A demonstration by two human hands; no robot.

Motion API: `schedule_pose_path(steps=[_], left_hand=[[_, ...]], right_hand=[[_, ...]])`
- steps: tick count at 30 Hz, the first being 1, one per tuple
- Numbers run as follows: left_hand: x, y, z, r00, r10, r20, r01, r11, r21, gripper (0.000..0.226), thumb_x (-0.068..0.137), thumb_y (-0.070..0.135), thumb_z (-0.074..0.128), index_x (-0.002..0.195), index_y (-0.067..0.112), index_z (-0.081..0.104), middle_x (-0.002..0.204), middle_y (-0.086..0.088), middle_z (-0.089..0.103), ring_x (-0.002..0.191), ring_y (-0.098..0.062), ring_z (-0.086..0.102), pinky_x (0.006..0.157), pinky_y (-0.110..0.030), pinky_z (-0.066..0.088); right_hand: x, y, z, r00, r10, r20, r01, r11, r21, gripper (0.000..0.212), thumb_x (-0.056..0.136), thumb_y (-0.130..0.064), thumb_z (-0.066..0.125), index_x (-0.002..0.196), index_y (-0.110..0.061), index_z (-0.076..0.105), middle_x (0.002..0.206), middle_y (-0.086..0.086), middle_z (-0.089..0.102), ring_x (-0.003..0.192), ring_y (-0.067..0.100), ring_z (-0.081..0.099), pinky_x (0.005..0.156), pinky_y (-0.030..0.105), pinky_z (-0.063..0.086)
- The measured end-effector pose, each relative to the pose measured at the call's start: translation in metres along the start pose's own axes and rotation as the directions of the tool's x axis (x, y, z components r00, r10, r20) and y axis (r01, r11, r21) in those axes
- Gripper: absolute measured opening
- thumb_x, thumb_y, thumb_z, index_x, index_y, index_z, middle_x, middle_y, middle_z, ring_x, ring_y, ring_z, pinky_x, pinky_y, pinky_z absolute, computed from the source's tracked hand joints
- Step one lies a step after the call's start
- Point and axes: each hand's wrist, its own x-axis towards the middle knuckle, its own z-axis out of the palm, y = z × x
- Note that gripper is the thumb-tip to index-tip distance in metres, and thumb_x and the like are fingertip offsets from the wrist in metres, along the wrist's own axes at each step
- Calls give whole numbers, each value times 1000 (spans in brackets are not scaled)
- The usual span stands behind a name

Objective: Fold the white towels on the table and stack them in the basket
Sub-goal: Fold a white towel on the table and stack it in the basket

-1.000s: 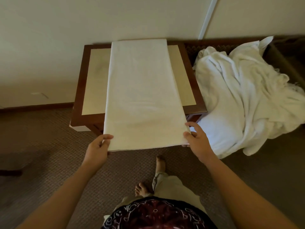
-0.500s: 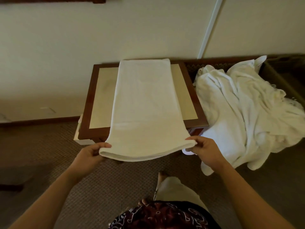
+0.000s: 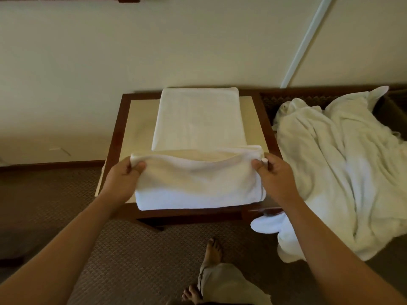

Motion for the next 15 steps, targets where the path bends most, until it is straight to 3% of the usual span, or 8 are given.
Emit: schedule_pose_path(steps=[2, 4, 6, 8, 11, 15], left_hand=[[45, 5, 12, 998, -37, -60, 34, 998, -48, 10, 104, 35, 57, 107, 32, 66, 99, 7, 69, 91, -18, 66, 73, -37, 55], [81, 8, 23, 988, -84, -129, 74, 994, -82, 19, 102, 36, 60, 119, 27, 65, 102, 7, 70, 95, -22, 68, 81, -40, 57], [108, 3, 37, 982, -133, -137, 135, 991, 2, 35, 101, 43, 59, 131, 24, 60, 112, 2, 70, 98, -23, 65, 85, -39, 55], [115, -6, 51, 982, -156, -106, 170, 975, 143, 45, 101, 47, 57, 139, 23, 54, 120, -1, 66, 101, -25, 61, 86, -39, 50], [121, -11, 62, 982, -140, -130, 167, 958, 233, 42, 102, 38, 59, 141, 22, 54, 118, 0, 62, 99, -23, 56, 84, -36, 44], [137, -5, 66, 972, -99, -211, 137, 975, 175, 34, 101, 31, 63, 134, 22, 58, 112, 1, 63, 93, -21, 59, 81, -32, 42]], right_hand=[[42, 6, 15, 998, 29, -50, -30, 999, -20, 38, 100, -25, 64, 67, -27, 44, 60, -9, 43, 58, 8, 41, 56, 21, 32], [81, 15, 29, 995, 87, -48, -89, 995, -39, 19, 102, -31, 60, 88, -17, 61, 78, -8, 56, 73, 11, 54, 67, 26, 41], [108, 28, 44, 970, 240, 33, -238, 969, -60, 37, 102, -42, 58, 127, -15, 60, 109, -1, 62, 103, 20, 62, 85, 32, 47], [116, 37, 56, 931, 354, 90, -348, 934, -78, 55, 100, -48, 58, 142, -14, 49, 127, 4, 58, 120, 26, 58, 93, 33, 45], [120, 42, 63, 943, 326, 66, -313, 936, -158, 46, 103, -39, 56, 140, -13, 51, 124, 0, 60, 114, 20, 58, 87, 28, 40], [128, 45, 66, 976, 211, -53, -216, 967, -136, 28, 104, -27, 54, 127, -12, 59, 109, -2, 66, 98, 18, 61, 74, 24, 43]])
